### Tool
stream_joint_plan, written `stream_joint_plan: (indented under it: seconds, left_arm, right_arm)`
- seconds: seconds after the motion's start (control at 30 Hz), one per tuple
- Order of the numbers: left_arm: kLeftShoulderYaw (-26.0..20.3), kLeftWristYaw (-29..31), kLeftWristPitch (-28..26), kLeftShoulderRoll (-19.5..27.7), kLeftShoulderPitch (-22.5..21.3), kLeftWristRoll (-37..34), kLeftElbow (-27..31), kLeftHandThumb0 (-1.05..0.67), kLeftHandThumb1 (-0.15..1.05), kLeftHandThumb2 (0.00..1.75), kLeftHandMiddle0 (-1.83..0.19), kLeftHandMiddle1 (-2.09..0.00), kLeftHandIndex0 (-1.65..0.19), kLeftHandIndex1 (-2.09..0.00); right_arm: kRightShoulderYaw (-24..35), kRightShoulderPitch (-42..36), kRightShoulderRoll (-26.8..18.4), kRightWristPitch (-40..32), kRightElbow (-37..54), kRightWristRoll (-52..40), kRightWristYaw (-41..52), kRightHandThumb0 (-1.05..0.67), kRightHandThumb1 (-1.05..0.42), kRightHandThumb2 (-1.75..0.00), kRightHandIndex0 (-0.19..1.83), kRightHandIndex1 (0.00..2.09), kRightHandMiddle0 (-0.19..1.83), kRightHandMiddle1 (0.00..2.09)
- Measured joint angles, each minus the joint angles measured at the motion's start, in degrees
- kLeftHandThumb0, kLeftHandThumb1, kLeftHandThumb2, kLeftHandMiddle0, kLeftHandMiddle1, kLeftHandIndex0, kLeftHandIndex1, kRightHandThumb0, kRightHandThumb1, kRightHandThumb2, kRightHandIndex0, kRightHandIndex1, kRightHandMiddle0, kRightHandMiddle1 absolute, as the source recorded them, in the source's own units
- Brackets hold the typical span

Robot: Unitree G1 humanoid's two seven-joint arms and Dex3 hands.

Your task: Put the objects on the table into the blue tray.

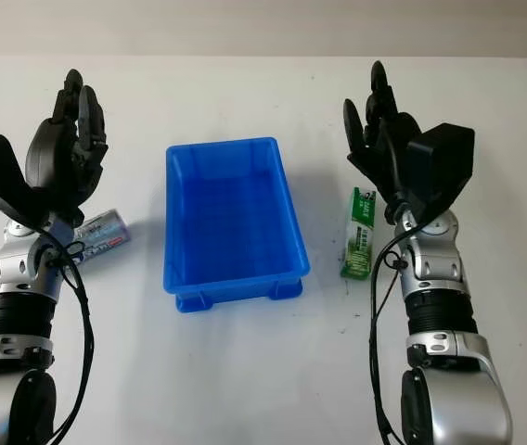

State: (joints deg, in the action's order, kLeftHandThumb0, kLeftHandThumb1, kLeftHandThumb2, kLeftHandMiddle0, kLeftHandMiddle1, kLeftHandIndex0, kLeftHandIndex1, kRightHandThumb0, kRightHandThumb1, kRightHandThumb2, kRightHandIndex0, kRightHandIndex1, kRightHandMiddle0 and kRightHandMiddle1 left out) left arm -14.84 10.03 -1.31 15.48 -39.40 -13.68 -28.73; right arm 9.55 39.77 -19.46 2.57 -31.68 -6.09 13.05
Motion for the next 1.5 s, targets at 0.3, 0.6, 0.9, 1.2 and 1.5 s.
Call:
stream_joint_plan:
  seconds: [0.3,0.6,0.9,1.2,1.5]
  left_arm:
    - [-0.02,-0.17,-0.13,-0.03,-0.01,-0.03,-0.56,-0.76,1.05,0.6,0.19,0.0,0.19,0.0]
    - [0.05,-0.19,-0.48,0.03,-0.06,-0.03,-0.84,-0.76,1.05,0.6,0.19,0.0,0.19,0.0]
    - [0.18,0.05,-1.12,0.03,-0.16,-0.02,-0.89,-0.73,1.05,0.62,0.19,0.0,0.19,0.0]
    - [1.15,-0.51,-1.02,-0.61,-1.93,0.85,-3.3,-0.7,1.05,0.65,0.19,0.0,0.19,0.0]
    - [1.31,0.29,-0.58,-0.55,-3.28,1.28,-5.18,-0.69,1.05,0.65,0.19,0.0,0.19,0.0]
  right_arm:
    - [-0.3,0.01,-0.54,1.01,-1.05,0.94,1.87,-0.63,-1.05,-0.6,-0.19,0.0,-0.19,0.0]
    - [-3.0,0.94,-11.3,6.82,-0.76,6.82,11.7,-0.8,-1.0,-0.14,-0.18,0.02,-0.18,0.01]
    - [-9.99,4.5,-32.77,12.97,11.05,24.26,22.34,-0.61,-0.77,-0.03,-0.04,0.07,-0.01,0.08]
    - [-15.56,5.07,-42.25,38.27,2.48,41.13,8.44,-0.55,-0.8,-0.07,0.09,0.09,0.1,0.1]
    - [-26.9,12.72,-48.04,55.36,-7.64,67.81,-18.71,-0.44,-0.97,-0.07,0.35,0.1,0.31,0.11]
